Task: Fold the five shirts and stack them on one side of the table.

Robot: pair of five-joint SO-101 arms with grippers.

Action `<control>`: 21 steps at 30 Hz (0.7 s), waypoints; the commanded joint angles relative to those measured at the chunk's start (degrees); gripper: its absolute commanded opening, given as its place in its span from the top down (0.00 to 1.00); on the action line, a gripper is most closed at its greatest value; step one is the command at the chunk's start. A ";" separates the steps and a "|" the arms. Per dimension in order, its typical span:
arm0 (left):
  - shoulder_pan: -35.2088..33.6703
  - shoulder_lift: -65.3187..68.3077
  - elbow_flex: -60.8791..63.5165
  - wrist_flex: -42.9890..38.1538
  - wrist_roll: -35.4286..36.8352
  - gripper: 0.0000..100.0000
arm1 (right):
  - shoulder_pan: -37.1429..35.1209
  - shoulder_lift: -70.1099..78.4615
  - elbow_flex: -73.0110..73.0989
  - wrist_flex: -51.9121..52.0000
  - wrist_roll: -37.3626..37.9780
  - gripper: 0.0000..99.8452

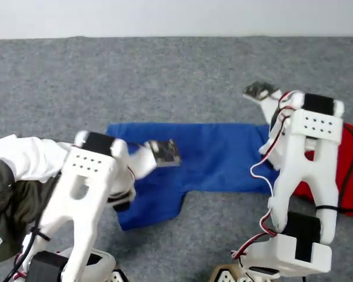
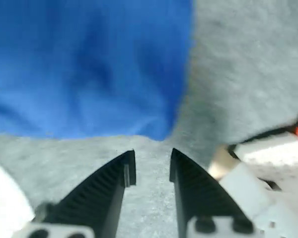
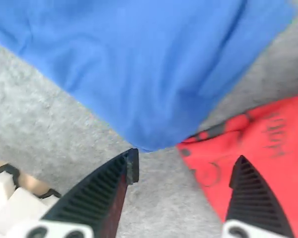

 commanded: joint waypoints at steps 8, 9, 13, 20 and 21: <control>-9.41 -0.26 -16.40 -16.53 21.10 0.88 | -2.15 2.51 -12.40 -6.99 -2.02 0.89; -9.23 0.88 -16.04 -18.81 24.62 0.88 | -2.86 4.26 -12.48 -8.66 -4.48 0.91; -9.05 8.35 -16.04 -25.85 33.41 0.96 | -5.32 10.51 -12.66 -15.87 -14.33 0.95; -8.09 25.85 -22.64 -27.87 35.16 0.99 | -9.27 21.05 -12.66 -26.86 -20.57 0.96; -8.26 28.48 -24.66 -27.16 35.16 0.99 | -9.36 22.55 -12.66 -28.09 -20.48 0.96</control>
